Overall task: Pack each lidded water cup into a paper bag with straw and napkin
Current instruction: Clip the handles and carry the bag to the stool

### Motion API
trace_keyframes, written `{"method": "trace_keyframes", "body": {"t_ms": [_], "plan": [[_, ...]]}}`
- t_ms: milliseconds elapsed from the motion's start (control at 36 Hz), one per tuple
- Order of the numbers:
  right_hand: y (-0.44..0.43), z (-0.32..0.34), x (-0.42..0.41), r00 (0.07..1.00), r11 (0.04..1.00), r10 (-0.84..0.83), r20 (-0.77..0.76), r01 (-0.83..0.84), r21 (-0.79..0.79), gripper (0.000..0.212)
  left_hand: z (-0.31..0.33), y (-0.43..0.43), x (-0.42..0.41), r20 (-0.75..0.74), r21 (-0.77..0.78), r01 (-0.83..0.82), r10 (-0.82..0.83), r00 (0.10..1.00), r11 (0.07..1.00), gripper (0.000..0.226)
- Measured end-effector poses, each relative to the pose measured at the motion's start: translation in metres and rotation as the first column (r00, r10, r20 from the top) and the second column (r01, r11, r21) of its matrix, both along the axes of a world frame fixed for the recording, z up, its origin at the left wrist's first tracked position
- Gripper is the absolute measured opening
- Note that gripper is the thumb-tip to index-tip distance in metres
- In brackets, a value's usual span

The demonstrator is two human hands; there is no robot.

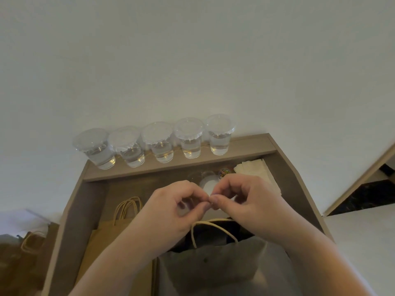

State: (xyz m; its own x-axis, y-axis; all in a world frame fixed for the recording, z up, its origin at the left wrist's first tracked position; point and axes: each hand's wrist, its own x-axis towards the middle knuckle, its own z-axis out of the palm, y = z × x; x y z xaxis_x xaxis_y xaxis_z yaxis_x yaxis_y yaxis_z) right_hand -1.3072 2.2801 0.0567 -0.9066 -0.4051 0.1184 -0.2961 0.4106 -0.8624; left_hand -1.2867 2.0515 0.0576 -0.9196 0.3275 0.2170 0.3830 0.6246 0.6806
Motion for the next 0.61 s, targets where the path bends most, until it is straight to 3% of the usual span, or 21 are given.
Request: {"method": "trace_keyframes", "body": {"t_ms": [417, 611], "plan": [[-0.012, -0.002, -0.01, 0.994, 0.994, 0.092, 0.061, -0.088, -0.07, 0.005, -0.013, -0.01, 0.009, 0.104, 0.131, -0.059, 0.046, 0.994, 0.99, 0.006], [-0.011, 0.001, -0.01, 0.989, 0.981, 0.095, 0.118, -0.073, -0.178, 0.011, -0.005, -0.009, 0.008, 0.144, 0.22, -0.036, 0.004, 0.99, 0.975, 0.007]]}}
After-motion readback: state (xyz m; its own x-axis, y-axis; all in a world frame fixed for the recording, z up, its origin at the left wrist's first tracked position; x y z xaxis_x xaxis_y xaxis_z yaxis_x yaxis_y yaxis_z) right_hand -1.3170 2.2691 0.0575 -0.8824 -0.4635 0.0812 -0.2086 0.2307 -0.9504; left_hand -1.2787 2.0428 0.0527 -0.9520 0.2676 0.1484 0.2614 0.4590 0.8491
